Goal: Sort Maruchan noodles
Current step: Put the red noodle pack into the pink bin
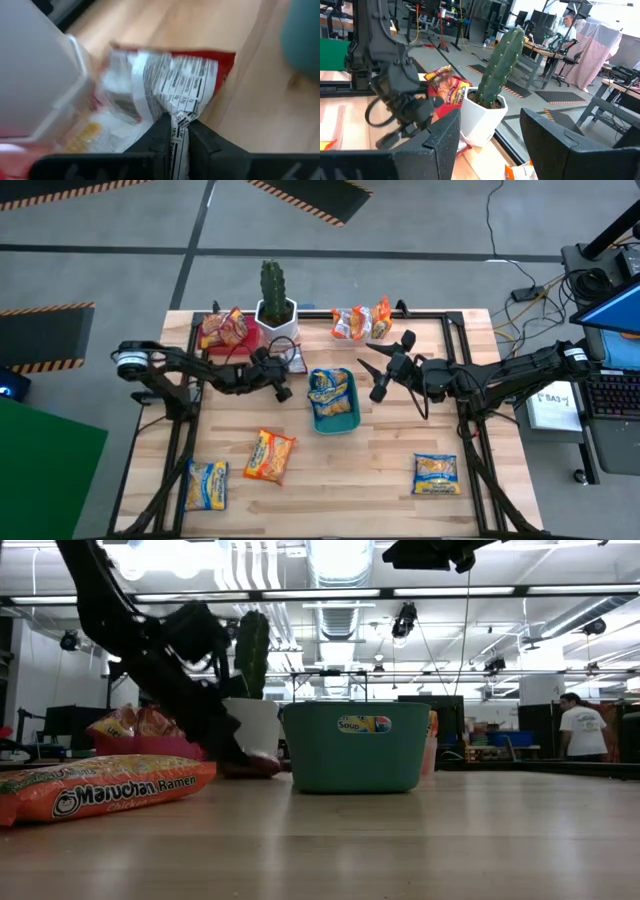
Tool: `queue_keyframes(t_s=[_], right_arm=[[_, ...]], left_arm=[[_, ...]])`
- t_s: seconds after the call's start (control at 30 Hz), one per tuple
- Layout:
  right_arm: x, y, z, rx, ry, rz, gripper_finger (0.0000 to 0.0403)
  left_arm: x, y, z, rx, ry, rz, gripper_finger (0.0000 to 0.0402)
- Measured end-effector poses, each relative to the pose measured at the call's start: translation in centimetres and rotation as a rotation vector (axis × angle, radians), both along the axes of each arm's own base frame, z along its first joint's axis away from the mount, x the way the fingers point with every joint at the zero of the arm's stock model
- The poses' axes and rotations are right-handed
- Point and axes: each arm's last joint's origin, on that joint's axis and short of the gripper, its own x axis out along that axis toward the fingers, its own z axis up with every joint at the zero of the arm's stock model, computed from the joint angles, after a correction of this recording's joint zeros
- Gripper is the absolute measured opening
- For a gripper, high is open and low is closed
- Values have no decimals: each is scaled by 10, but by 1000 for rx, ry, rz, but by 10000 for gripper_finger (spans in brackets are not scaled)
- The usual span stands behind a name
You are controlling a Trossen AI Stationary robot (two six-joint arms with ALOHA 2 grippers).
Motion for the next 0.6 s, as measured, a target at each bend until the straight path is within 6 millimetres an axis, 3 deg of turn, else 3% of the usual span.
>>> queue_keyframes(t_s=[0.23, 0.43, 0.6], right_arm=[[0, 0, 0, 0, 0, 0, 194], [0, 0, 0, 0, 0, 0, 194], [0, 0, 0, -1, 0, 0, 194]], left_arm=[[-18, 3, 64, -43, -68, 75, 7], [-52, 2, 125, -81, -120, 189, 7], [-85, -2, 172, 34, -175, 345, 7]])
